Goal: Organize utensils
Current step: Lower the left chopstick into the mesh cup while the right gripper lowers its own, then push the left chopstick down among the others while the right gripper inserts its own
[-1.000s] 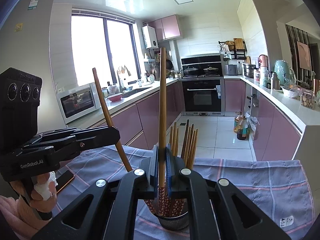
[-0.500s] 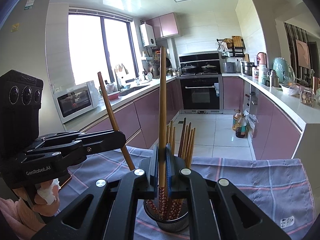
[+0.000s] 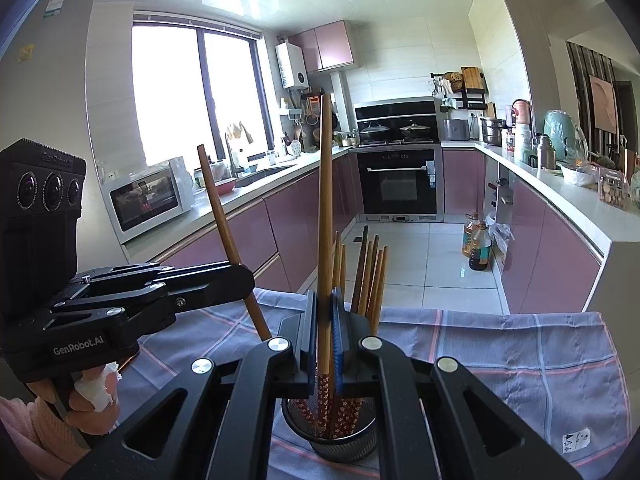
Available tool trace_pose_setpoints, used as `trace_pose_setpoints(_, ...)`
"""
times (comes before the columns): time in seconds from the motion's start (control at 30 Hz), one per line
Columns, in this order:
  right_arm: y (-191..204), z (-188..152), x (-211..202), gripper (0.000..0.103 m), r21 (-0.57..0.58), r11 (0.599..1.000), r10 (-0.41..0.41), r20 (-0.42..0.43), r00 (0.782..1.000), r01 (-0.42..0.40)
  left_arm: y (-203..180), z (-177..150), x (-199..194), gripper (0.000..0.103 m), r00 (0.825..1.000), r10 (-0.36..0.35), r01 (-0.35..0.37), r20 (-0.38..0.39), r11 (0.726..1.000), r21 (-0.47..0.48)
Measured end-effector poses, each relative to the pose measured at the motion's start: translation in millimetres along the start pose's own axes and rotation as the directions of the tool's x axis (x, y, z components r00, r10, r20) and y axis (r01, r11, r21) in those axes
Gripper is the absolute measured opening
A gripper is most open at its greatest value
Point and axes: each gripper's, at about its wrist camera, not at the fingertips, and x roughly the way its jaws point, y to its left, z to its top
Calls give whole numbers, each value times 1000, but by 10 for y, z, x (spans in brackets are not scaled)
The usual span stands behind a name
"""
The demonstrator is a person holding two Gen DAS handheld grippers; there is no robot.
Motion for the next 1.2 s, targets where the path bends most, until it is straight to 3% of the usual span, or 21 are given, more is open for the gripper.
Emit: trace_pose_setpoints(1.2,-76,-96,77,6,29,1000,-10,-32,999,11,17,-6,236,8,999,6,-6,-46,1000,-12)
